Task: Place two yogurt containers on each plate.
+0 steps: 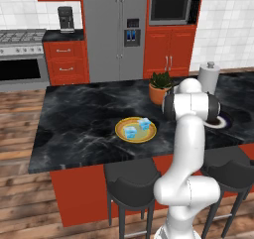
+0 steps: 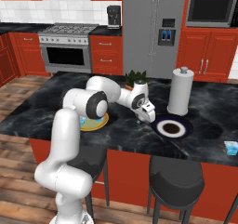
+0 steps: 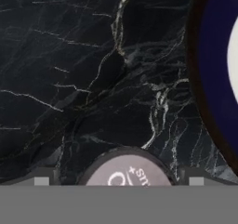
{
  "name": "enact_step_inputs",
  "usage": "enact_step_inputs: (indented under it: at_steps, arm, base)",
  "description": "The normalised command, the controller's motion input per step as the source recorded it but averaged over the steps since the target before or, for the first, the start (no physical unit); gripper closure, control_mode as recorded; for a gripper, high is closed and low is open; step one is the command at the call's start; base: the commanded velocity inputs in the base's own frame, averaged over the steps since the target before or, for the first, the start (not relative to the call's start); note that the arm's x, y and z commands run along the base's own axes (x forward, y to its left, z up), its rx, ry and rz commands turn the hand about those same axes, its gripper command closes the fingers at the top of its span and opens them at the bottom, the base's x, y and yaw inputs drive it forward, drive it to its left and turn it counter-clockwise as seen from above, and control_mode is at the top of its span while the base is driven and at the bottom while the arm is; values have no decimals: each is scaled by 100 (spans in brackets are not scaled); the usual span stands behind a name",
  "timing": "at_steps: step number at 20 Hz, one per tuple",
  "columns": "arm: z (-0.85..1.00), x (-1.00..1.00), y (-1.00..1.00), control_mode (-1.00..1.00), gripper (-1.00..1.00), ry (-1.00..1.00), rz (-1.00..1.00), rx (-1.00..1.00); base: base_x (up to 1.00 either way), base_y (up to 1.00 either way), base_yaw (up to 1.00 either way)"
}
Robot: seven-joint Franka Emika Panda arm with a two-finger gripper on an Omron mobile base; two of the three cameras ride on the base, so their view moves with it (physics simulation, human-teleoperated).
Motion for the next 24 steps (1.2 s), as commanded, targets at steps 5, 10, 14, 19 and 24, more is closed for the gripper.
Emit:
enact_step_inputs:
  at_steps: [5, 10, 14, 19, 24]
  arm:
    - [-8, 7, 0, -100, 100, 0, 0, 0]
    - [-6, 0, 0, -100, 100, 0, 0, 0]
    - [0, -9, 0, -100, 100, 0, 0, 0]
    - [14, -12, 0, -100, 100, -2, 1, 0]
    - [43, -19, -16, -100, 100, -5, 0, -1]
  base:
    - [0, 0, 0]
    - [0, 0, 0]
    - [0, 0, 0]
    - [0, 0, 0]
    - [0, 0, 0]
